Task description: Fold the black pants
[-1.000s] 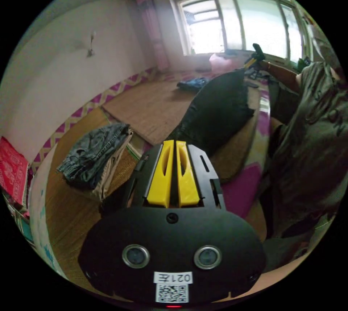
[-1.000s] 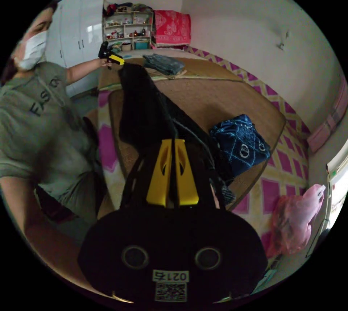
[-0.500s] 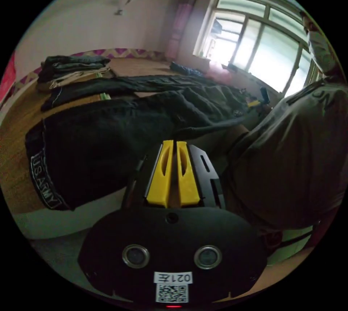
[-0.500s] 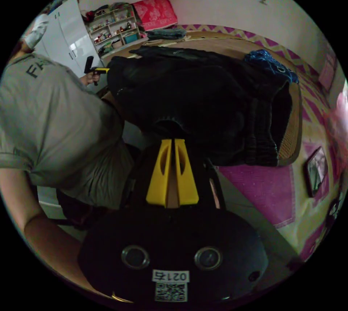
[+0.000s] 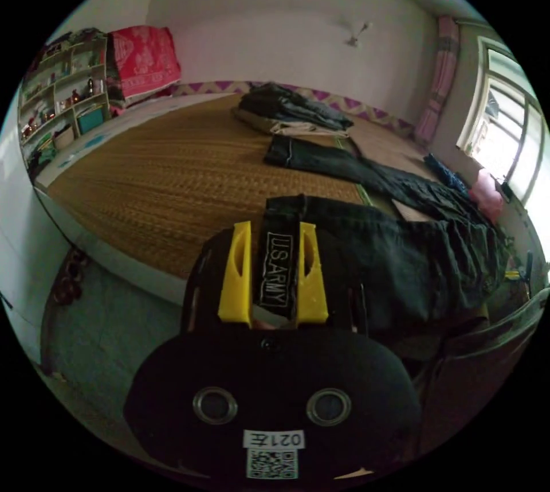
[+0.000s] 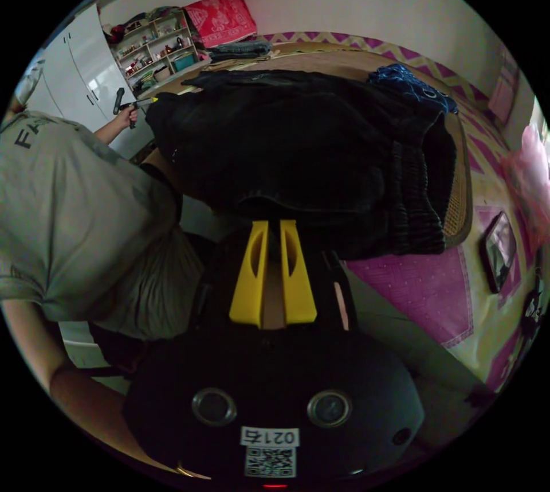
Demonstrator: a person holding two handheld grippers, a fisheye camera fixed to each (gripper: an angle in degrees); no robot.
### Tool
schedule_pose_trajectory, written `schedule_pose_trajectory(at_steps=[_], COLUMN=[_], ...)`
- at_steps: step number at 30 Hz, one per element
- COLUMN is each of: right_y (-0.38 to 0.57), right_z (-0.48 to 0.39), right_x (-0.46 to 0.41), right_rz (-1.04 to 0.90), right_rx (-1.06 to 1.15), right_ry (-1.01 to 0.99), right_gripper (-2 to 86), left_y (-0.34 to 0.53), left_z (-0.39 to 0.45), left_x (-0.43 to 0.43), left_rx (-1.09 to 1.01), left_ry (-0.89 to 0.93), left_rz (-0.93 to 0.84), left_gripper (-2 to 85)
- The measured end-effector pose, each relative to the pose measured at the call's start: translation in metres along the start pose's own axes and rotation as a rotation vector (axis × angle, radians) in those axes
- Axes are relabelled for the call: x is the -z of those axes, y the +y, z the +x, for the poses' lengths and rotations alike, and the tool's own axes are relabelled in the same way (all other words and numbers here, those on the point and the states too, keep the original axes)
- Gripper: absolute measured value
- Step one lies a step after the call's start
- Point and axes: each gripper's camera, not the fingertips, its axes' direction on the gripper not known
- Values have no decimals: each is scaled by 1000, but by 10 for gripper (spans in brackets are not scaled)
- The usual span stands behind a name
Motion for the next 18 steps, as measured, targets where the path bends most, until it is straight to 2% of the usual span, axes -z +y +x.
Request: schedule_pose_trajectory(at_steps=[2,6,10,15,18], right_y=[3,4,1,4,11], right_z=[-3,-15,-20,-29,-39], right_x=[3,16,26,25,35], right_rz=[5,-21,-16,-33,-51], right_rx=[-9,8,6,-5,1], right_ry=[-2,17,21,24,18], right_gripper=[36,49,59,59,56], left_y=[-11,-56,-97,-94,-84], left_z=[1,-19,-24,-48,-55], left_x=[7,37,53,-7,7], left_rx=[-12,51,31,86,113], left_ry=[-63,70,100,54,80], left_rz=[-6,60,106,-220,-167], left_gripper=[6,-7,-9,-9,-9])
